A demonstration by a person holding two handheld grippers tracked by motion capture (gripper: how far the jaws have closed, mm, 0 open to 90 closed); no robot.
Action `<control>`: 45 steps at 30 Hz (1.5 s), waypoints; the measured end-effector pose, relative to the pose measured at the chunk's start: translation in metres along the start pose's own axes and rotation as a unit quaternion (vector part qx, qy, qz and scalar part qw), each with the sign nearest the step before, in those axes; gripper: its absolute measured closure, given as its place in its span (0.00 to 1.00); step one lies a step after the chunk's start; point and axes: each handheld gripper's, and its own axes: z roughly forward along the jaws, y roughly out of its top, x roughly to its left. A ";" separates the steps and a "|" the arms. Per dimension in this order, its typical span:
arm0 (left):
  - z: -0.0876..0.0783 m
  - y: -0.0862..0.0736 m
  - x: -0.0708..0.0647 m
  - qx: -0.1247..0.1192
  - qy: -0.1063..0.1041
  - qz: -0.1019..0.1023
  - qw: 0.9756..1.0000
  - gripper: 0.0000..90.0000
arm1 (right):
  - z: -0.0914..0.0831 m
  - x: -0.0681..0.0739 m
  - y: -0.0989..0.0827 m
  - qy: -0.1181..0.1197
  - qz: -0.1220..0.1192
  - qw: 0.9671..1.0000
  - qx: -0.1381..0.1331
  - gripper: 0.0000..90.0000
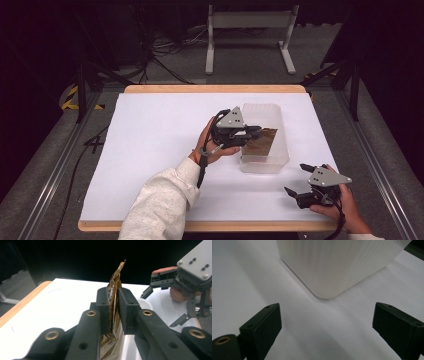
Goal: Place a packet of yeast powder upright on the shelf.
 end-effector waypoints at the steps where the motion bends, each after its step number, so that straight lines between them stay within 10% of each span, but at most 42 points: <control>1: 0.000 0.000 -0.001 -0.001 0.005 0.002 1.000 0.85 | 0.000 0.000 0.000 0.000 0.001 1.000 0.001 0.10; 25: -0.009 0.000 -0.007 0.076 0.117 0.018 0.990 0.20 | 0.000 0.000 0.000 -0.002 0.001 1.000 0.001 0.10; 45: -0.033 -0.010 -0.003 0.099 0.132 0.008 0.986 0.05 | 0.000 0.001 0.000 -0.001 0.000 1.000 0.002 0.10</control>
